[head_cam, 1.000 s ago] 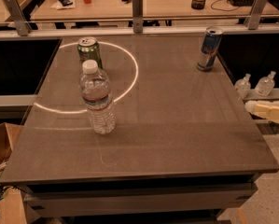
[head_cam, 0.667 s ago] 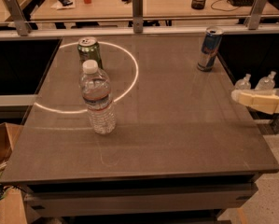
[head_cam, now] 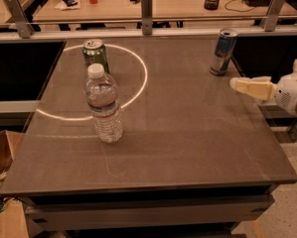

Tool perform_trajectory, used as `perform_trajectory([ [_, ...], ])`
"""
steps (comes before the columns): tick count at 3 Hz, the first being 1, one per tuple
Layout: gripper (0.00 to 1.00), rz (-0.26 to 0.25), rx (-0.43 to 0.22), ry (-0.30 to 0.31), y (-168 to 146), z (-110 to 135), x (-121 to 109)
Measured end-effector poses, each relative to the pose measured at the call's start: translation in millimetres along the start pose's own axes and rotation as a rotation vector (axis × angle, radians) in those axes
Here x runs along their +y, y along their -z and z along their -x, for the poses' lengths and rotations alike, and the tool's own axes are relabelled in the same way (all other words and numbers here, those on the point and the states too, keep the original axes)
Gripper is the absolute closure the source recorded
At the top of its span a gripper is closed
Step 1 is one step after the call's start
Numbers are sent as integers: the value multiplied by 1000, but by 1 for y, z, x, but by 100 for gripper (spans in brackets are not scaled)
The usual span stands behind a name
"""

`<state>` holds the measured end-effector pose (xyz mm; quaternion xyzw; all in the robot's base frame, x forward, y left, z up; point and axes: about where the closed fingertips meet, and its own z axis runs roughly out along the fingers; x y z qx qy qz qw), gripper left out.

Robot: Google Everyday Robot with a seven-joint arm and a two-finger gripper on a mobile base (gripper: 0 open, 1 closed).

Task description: Move redbull can near water bottle

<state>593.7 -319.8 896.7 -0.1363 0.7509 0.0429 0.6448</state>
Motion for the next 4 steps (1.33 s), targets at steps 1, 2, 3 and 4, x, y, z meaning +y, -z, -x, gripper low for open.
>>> perform_trajectory([
  [1, 0, 12, 33, 16, -32, -3, 4],
  [2, 0, 51, 25, 8, -60, -3, 10],
  [3, 0, 101, -4, 11, -90, 1, 18],
  [4, 0, 139, -26, 19, -115, 6, 24],
])
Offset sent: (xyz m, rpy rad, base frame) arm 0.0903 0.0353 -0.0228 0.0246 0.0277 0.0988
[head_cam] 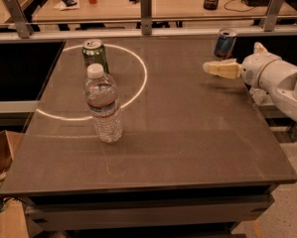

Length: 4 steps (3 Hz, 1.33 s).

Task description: Move redbull can near water bottle

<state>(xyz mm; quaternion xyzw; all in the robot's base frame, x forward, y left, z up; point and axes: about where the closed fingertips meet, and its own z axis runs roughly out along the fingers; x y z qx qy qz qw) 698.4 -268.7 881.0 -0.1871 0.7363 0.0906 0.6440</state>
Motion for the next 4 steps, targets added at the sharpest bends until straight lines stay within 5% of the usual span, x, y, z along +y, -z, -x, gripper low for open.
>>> perform_trajectory([
  [1, 0, 24, -7, 14, -22, 3, 1],
  [4, 62, 104, -26, 38, -49, 10, 8],
])
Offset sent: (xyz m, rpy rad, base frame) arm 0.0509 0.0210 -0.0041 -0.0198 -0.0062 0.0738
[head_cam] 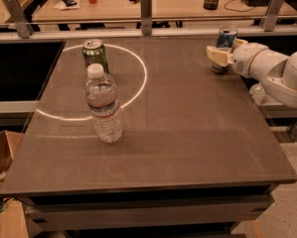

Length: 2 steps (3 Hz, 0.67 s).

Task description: Move redbull can near water bottle

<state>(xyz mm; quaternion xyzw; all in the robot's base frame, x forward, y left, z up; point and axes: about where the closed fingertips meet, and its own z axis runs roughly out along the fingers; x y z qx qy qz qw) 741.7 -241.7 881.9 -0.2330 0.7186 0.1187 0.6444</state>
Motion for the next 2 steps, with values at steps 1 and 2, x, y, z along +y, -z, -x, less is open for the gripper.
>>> perform_trajectory([
  [1, 85, 74, -37, -40, 12, 6, 9],
  [2, 100, 240, -95, -94, 39, 24, 55],
])
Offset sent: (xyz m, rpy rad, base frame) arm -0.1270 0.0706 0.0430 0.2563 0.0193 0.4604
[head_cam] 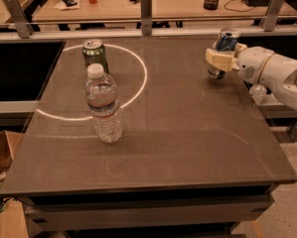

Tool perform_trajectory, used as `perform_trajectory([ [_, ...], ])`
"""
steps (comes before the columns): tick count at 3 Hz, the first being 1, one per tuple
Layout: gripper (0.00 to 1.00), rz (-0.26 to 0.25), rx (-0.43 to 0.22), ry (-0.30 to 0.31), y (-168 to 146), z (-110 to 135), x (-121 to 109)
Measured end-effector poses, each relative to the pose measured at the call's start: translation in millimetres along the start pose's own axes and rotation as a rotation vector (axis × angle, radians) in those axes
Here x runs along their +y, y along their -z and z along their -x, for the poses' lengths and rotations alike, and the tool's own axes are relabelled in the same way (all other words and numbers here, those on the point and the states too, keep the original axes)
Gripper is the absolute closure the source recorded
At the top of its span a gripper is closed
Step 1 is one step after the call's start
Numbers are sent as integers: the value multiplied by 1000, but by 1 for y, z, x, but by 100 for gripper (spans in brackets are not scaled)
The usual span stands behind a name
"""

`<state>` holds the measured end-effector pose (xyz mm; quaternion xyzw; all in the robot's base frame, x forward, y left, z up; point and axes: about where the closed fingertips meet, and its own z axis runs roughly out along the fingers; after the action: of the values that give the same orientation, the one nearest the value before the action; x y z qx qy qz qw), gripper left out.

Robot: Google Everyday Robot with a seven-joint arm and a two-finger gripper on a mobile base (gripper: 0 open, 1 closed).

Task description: Move redbull can near water bottle

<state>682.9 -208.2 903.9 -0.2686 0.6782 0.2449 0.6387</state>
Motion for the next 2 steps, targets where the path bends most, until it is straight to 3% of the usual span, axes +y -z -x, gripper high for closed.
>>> perform_trajectory([
  [1, 100, 172, -4, -22, 9, 8, 59],
  [2, 100, 252, 21, -4, 21, 8, 91],
])
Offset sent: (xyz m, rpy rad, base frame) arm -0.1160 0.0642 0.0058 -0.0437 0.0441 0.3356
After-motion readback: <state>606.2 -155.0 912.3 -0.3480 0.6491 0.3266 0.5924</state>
